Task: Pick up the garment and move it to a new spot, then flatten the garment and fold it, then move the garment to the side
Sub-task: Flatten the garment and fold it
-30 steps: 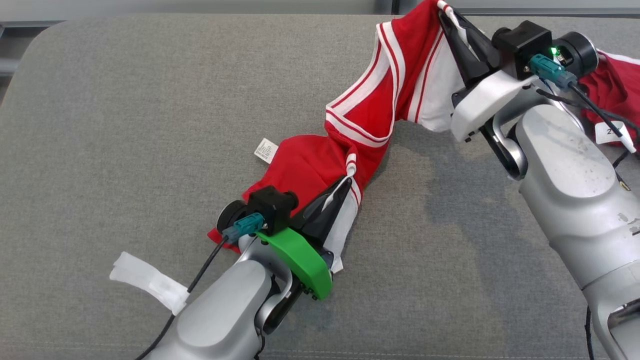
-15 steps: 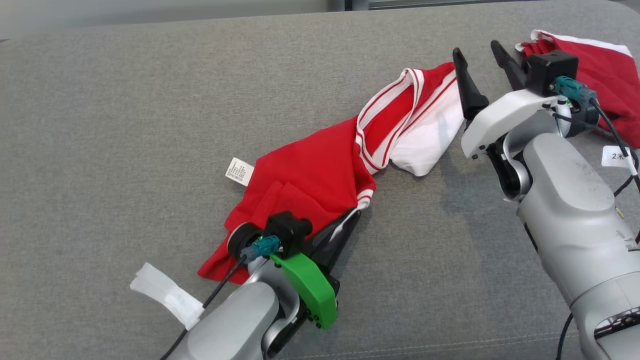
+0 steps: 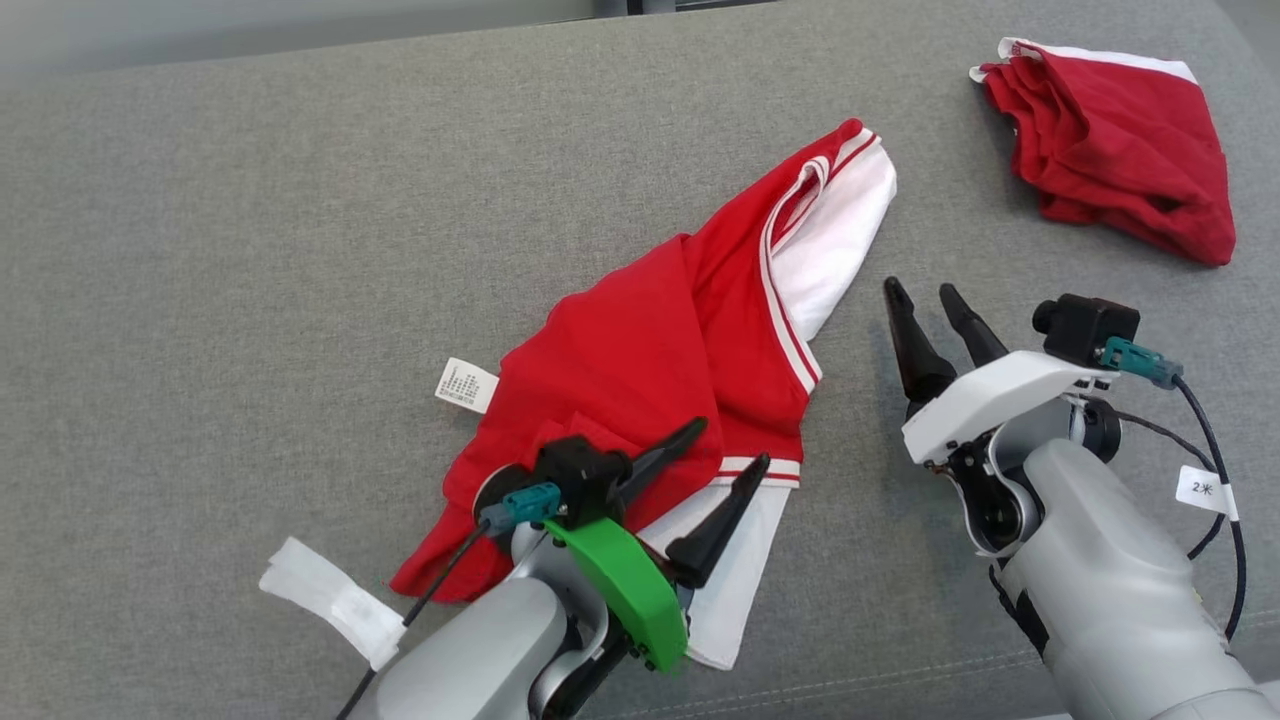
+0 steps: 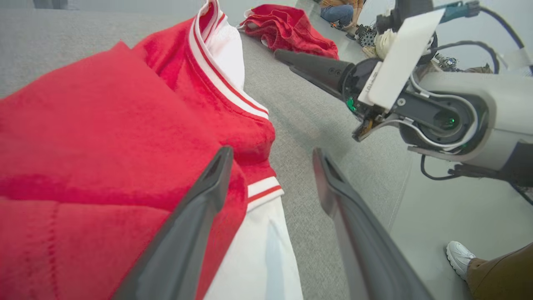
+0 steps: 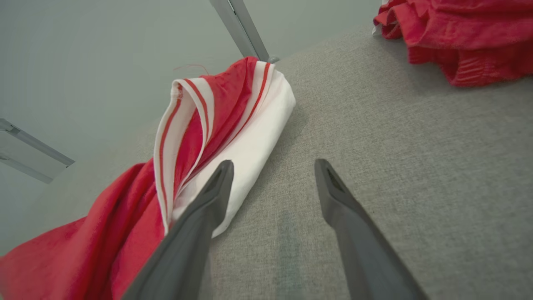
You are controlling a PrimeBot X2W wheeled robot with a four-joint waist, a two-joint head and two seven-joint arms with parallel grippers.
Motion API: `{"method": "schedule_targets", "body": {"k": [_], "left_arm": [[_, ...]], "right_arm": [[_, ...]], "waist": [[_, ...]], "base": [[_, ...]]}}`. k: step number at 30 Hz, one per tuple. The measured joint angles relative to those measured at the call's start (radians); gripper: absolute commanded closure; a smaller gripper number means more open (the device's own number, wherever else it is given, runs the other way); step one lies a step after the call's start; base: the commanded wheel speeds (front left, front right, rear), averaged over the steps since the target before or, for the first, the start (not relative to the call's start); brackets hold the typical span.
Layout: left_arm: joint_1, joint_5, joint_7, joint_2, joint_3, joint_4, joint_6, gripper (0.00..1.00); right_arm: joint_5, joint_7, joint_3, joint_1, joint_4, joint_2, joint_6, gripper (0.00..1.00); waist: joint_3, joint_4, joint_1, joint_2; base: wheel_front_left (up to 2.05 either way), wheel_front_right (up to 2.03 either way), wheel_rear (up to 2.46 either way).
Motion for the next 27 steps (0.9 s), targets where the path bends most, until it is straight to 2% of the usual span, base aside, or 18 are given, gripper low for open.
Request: {"method": "schedule_targets", "body": {"k": [5, 8, 11, 15, 21, 27], "left_arm": [[-0.006, 0.005, 0.000, 0.000, 0.068, -0.033, 0.011, 0.00], [-0.010, 0.030, 0.000, 0.000, 0.141, -0.060, 0.037, 0.00], [-0.008, 0.041, 0.000, 0.006, 0.176, -0.080, 0.050, 0.00], [0.011, 0.055, 0.000, 0.045, 0.165, -0.092, 0.050, 0.00], [0.066, 0.074, 0.030, 0.124, 0.093, -0.063, 0.048, 0.00], [0.073, 0.073, 0.061, 0.142, 0.079, -0.057, 0.039, 0.00]], "right_arm": [[0.032, -0.001, 0.033, 0.049, -0.046, 0.002, 0.000, 0.00], [0.035, 0.001, 0.136, 0.122, -0.106, 0.005, 0.000, 0.00], [0.047, 0.006, 0.177, 0.170, -0.144, 0.007, 0.000, 0.00], [0.062, 0.005, 0.203, 0.211, -0.189, -0.023, 0.000, 0.00], [0.086, 0.005, 0.227, 0.236, -0.245, -0.055, 0.000, 0.00], [0.094, 0.005, 0.235, 0.237, -0.294, -0.089, 0.000, 0.00]], "waist": [[-0.007, 0.011, 0.0000, 0.0000], [-0.016, 0.023, 0.0000, 0.0000], [-0.023, 0.032, 0.0000, 0.0000], [-0.032, 0.044, 0.0000, 0.0000], [-0.046, 0.055, 0.0000, 0.0000], [-0.050, 0.054, 0.0000, 0.0000]], "base": [[0.00, 0.00, 0.00], [0.00, 0.00, 0.00], [0.00, 0.00, 0.00], [0.00, 0.00, 0.00], [0.00, 0.00, 0.00], [0.00, 0.00, 0.00]]}}
